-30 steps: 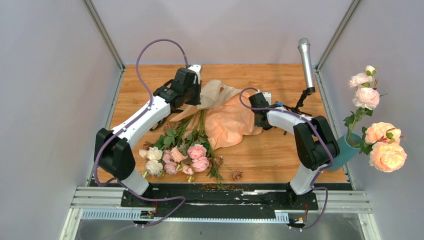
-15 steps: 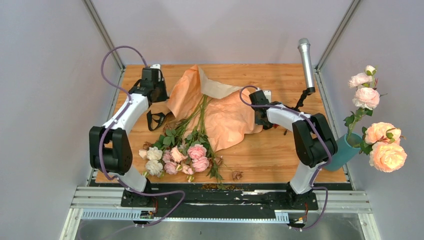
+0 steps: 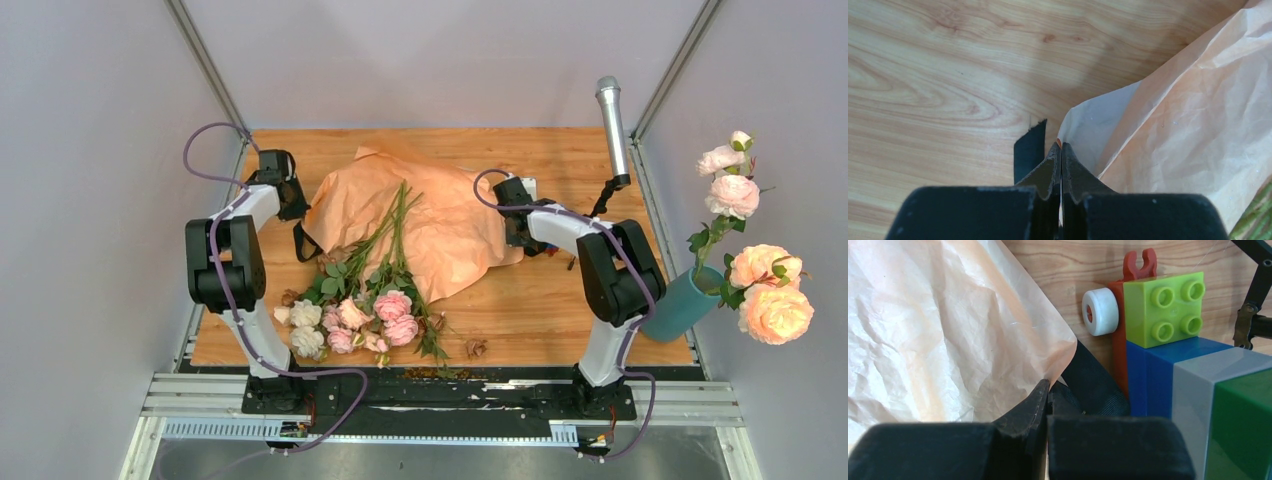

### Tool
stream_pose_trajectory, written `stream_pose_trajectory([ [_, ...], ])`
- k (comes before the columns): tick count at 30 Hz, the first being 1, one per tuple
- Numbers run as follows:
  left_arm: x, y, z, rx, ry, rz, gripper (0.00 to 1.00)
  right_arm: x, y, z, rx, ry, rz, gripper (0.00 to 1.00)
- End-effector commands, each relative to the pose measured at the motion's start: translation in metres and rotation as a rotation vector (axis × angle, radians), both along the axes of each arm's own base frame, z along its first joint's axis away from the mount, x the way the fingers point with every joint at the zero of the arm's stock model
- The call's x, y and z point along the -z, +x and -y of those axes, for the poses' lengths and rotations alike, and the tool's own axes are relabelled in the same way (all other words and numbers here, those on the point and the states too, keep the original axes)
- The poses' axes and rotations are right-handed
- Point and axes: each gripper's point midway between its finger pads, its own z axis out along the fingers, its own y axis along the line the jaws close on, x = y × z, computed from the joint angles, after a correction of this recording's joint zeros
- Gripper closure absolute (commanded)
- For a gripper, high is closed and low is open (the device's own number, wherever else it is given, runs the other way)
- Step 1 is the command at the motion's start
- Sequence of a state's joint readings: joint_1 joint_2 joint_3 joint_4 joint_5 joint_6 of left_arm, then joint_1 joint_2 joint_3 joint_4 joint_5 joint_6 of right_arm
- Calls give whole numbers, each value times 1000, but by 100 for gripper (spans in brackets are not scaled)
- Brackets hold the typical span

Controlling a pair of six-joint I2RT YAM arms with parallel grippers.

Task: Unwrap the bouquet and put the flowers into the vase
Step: Unfold the wrapping paper at the center of the board.

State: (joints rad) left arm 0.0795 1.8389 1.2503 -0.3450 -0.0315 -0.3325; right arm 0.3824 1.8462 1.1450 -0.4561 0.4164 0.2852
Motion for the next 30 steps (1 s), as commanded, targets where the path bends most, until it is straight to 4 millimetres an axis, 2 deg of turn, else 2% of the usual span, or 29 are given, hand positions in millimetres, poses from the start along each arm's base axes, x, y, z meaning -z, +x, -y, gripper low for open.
stream_pose_trajectory([
  [1,-17,29,-13,-1,43,77,100,0,9,7,9,-37,2,100],
  [5,-17,43,-24,0,94,86,100,0,15,11,17,-54,7,100],
  [17,-8,66,-60,-26,182,50,100,-4,32,22,42,-60,6,100],
  [21,-5,72,-61,3,182,13,99,-7,34,19,25,-35,2,100],
  [23,-9,72,-59,8,176,16,89,-14,37,10,-12,2,10,95],
  [26,-23,71,-57,3,167,43,60,-35,44,-6,-89,68,39,76],
  [30,-53,66,-58,-24,172,96,26,-73,50,-22,-157,134,116,60],
])
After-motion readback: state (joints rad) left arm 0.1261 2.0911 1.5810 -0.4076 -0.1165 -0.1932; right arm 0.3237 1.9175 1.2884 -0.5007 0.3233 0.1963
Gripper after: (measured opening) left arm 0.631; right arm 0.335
